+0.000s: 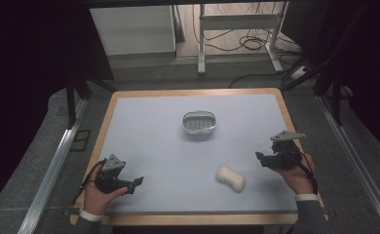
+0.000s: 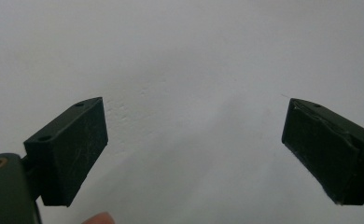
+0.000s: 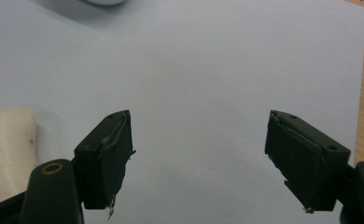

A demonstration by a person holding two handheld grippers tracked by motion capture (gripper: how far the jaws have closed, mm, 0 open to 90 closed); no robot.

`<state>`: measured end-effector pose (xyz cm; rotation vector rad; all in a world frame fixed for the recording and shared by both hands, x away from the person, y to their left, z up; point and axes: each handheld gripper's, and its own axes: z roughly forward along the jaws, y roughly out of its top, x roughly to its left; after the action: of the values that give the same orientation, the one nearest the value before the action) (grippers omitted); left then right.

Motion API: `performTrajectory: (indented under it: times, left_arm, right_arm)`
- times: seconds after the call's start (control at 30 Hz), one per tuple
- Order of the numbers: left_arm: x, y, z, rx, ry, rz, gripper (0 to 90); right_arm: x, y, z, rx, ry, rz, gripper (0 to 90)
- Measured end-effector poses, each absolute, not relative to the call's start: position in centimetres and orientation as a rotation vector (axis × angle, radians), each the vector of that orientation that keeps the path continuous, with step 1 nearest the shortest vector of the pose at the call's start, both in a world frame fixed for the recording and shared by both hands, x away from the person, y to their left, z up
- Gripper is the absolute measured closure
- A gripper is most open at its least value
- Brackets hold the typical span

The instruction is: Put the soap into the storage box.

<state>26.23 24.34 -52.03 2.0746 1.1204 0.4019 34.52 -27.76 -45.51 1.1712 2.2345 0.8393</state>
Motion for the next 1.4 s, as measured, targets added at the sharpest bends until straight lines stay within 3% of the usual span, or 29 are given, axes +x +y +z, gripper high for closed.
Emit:
performTrajectory:
  times: [0.77,1.4]
  left_arm:
    - [26.2,24.2,-52.1,2.083,1.119,0.402,7.3]
    - [26.2,24.1,-52.1,2.075,1.117,0.396,7.3]
  right_arm:
    - [33.6,-25.4,-43.3,1.083,2.311,0.807,24.7]
    - [32.9,-21.8,-43.5,0.981,2.481,0.727,24.9]
